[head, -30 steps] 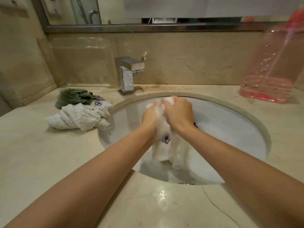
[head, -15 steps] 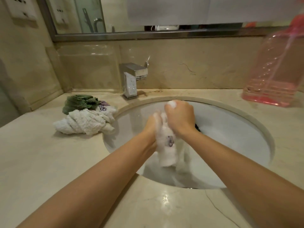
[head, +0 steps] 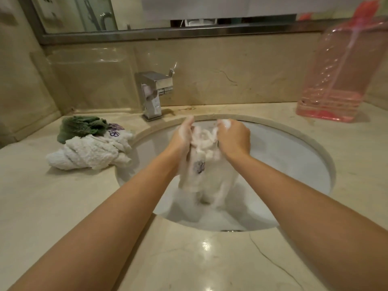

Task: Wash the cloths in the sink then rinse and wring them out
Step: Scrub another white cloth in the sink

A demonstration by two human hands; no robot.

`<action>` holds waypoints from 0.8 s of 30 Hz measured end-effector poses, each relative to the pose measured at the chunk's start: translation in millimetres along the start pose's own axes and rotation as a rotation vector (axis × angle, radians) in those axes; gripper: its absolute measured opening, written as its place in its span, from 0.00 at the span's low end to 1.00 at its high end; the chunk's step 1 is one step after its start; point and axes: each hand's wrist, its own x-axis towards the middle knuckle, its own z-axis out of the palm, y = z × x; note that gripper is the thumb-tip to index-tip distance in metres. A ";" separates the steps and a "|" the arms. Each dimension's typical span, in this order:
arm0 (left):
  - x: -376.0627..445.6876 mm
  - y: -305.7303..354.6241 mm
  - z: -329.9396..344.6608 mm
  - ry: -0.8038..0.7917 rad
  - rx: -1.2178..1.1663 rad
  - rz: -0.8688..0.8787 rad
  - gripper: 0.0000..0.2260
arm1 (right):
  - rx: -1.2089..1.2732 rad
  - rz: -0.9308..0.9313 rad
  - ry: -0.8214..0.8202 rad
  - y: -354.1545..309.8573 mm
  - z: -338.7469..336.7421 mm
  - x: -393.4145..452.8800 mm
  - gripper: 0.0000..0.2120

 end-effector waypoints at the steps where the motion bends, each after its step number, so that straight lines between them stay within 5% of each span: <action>1: 2.5 -1.0 -4.8 -0.039 0.155 0.025 0.24 | 0.072 0.064 0.038 3.8 -2.3 5.2 0.15; 6: -2.6 -0.5 -19.9 -0.229 0.897 -0.161 0.16 | 0.448 0.351 0.077 12.7 -12.6 19.7 0.10; 8: -1.2 -4.5 -16.5 -0.228 0.987 -0.157 0.11 | 0.530 0.369 0.063 12.0 -14.7 16.4 0.11; 14: 7.1 -3.1 -26.3 0.020 0.945 -0.075 0.07 | 0.565 0.408 -0.100 17.2 -25.6 20.9 0.05; 18: 11.3 0.7 -28.0 0.215 0.559 0.077 0.12 | 0.359 0.343 -0.258 20.1 -31.2 23.2 0.05; 21: 10.9 2.6 -25.5 0.216 0.343 0.157 0.21 | 0.291 0.337 -0.482 21.0 -29.2 18.8 0.16; 24: 4.3 2.5 -20.3 0.150 0.294 0.201 0.23 | 0.296 0.321 -0.768 15.3 -20.1 9.3 0.10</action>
